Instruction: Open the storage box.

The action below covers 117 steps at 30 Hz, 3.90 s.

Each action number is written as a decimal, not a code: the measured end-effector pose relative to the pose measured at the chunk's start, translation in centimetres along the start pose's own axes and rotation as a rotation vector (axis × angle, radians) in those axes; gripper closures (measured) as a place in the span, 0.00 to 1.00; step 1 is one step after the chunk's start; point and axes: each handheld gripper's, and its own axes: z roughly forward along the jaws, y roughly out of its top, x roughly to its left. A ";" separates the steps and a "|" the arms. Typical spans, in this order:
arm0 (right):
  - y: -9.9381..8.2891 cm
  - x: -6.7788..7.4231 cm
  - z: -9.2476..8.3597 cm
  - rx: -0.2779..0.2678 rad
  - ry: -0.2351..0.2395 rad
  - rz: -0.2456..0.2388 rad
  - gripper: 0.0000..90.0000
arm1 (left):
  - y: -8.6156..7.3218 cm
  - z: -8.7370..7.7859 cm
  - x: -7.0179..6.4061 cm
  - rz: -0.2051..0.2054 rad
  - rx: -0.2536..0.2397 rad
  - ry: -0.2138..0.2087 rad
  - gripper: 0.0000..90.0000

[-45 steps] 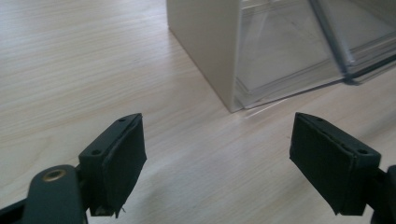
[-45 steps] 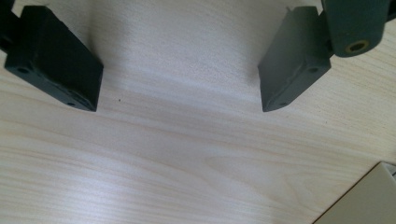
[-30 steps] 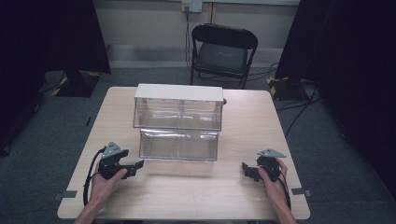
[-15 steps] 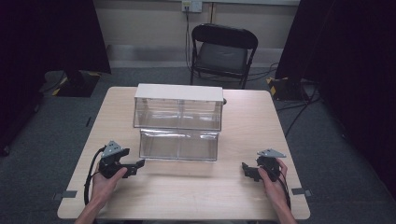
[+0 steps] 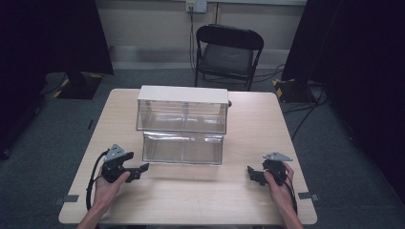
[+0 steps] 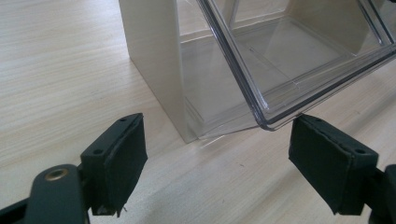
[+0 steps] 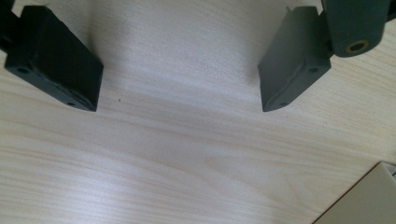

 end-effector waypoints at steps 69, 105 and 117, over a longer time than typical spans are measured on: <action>0.0 0.0 0.0 -0.001 -0.001 -0.001 0.15 | 0.9 -0.9 -0.5 -0.019 -0.081 -0.060 0.19; 0.0 0.0 0.0 0.000 -0.002 -0.001 0.15 | 2.3 -1.1 -0.9 -0.007 -0.100 -0.051 0.17; 0.0 0.0 0.0 -0.001 -0.002 -0.001 0.14 | 2.8 -1.2 -0.8 -0.007 -0.094 -0.054 0.17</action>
